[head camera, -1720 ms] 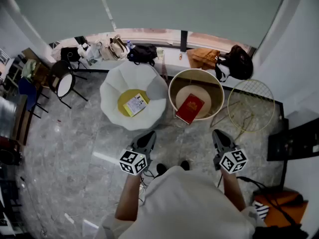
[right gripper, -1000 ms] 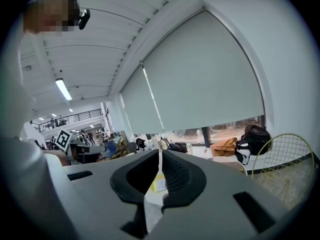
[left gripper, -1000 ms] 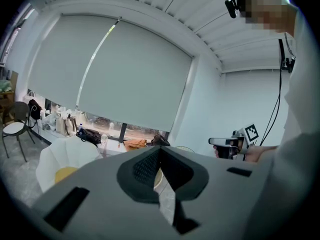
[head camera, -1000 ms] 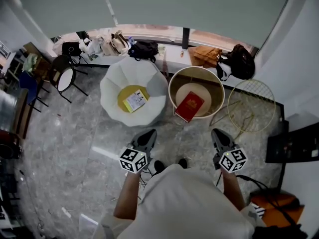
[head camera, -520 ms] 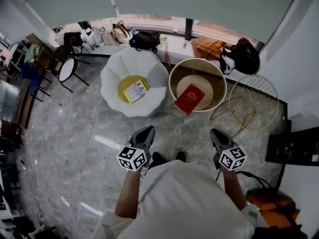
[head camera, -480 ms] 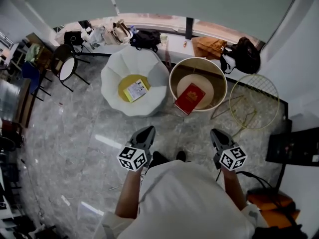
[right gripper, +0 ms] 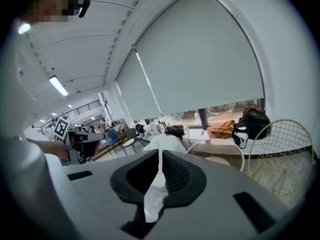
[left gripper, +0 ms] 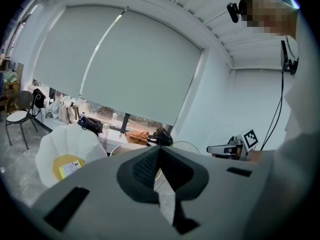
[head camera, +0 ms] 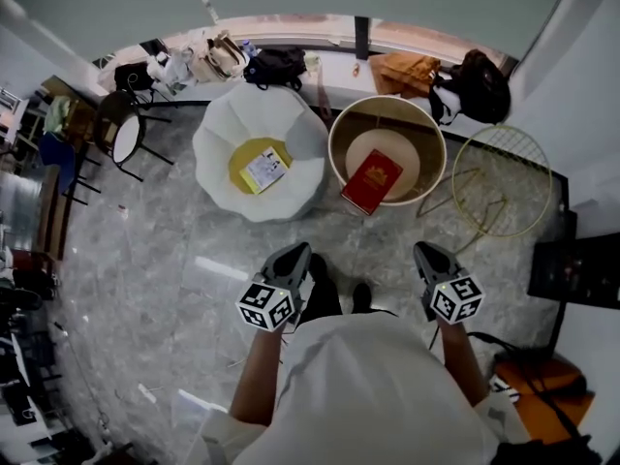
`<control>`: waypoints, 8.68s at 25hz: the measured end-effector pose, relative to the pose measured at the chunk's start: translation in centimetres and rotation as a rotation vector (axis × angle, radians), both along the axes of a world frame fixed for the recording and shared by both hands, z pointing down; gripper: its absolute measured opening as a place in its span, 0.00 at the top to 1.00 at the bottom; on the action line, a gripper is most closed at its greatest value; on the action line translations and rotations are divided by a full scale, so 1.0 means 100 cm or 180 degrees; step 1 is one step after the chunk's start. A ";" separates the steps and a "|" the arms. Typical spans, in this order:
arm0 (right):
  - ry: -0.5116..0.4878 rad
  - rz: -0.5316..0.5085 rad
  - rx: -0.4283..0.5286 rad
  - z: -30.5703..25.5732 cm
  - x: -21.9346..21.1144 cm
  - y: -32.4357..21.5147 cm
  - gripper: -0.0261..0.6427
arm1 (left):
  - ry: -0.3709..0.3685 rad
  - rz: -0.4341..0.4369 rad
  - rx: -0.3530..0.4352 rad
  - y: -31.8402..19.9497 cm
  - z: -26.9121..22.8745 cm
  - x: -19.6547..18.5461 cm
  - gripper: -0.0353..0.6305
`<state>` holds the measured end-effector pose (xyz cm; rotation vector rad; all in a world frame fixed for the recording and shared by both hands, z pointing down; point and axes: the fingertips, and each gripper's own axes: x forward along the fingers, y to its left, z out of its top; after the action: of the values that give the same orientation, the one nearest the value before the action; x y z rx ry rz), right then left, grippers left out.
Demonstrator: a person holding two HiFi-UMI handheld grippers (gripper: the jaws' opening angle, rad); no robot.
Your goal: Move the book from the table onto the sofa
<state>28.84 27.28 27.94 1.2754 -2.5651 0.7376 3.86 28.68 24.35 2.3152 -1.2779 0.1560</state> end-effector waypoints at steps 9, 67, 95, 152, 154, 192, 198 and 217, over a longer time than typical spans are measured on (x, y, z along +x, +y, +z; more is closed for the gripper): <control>0.0081 0.0118 -0.0048 0.004 -0.039 -0.040 0.89 | -0.0153 0.0357 0.0007 -0.061 0.015 -0.030 0.94; -0.0944 0.0576 -0.2045 0.434 -0.043 -0.177 0.69 | -0.0113 0.1143 -0.1424 -0.243 0.399 0.042 0.82; -0.2120 0.0374 -0.3070 0.580 -0.095 -0.202 0.40 | -0.0285 0.1171 -0.2504 -0.270 0.579 0.058 0.62; -0.1587 -0.1071 -0.3168 0.662 -0.503 -0.304 0.56 | 0.0597 -0.0457 -0.2528 -0.267 0.691 -0.362 0.65; -0.1559 -0.1073 -0.3175 0.669 -0.504 -0.308 0.56 | 0.0648 -0.0503 -0.2562 -0.267 0.700 -0.359 0.65; -0.0280 -0.0948 -0.1386 0.383 -0.456 -0.359 0.77 | 0.0697 -0.0743 -0.1573 -0.314 0.455 -0.370 0.94; -0.0440 -0.1107 -0.1050 0.262 -0.437 -0.358 0.88 | 0.0508 -0.0785 -0.1239 -0.292 0.342 -0.349 0.94; -0.0052 -0.1505 -0.0361 0.108 -0.317 -0.316 0.89 | 0.0419 -0.1185 -0.0729 -0.215 0.166 -0.246 0.94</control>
<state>-2.90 -4.33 38.73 0.5915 -2.6376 0.7739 -20.72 7.16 40.97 1.8313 -1.5095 0.0218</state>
